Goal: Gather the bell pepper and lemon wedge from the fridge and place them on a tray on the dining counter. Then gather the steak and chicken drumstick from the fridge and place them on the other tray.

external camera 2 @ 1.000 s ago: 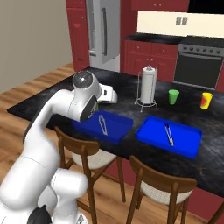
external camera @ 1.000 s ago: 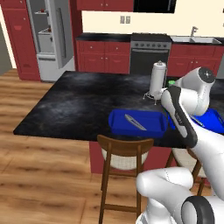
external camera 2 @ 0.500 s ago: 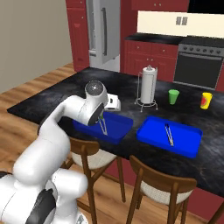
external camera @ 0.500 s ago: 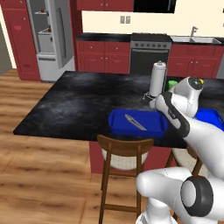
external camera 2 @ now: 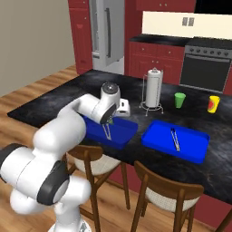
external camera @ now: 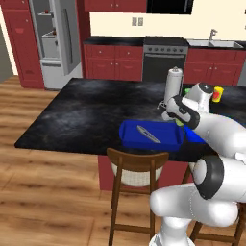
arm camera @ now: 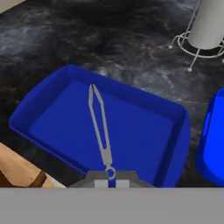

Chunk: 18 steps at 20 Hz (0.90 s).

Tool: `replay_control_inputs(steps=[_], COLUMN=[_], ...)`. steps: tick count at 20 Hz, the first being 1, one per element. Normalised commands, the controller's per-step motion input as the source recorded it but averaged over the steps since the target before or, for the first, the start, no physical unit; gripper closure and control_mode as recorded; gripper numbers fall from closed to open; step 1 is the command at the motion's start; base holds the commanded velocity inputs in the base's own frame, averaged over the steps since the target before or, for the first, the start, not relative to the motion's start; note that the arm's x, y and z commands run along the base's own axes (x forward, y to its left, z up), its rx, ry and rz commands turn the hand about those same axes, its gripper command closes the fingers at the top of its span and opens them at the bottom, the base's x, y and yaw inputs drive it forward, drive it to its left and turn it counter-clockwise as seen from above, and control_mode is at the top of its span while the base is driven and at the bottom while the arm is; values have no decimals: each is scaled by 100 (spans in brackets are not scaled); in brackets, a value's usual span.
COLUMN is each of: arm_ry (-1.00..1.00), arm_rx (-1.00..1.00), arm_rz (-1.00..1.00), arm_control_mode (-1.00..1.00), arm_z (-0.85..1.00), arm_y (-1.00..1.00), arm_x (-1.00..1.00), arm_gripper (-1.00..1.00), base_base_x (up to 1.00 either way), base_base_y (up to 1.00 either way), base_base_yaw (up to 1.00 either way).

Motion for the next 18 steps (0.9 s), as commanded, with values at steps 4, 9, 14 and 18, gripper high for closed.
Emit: replay_control_inputs(steps=[4, 9, 14, 18], arm_ry=[3, 0, 4, 6], arm_rx=[0, 0, 0, 0], arm_rz=[6, 4, 0, 0], arm_control_mode=[-100, -100, -100, -100], arm_z=[-32, -29, -26, -30], arm_y=[-11, -2, 0, 0], arm_x=[48, 48, 39, 21], arm_gripper=[100, 100, 100, 100], base_base_x=[0, 0, 0, 0], base_base_y=[0, 0, 0, 0], base_base_yaw=[0, 0, 0, 0])
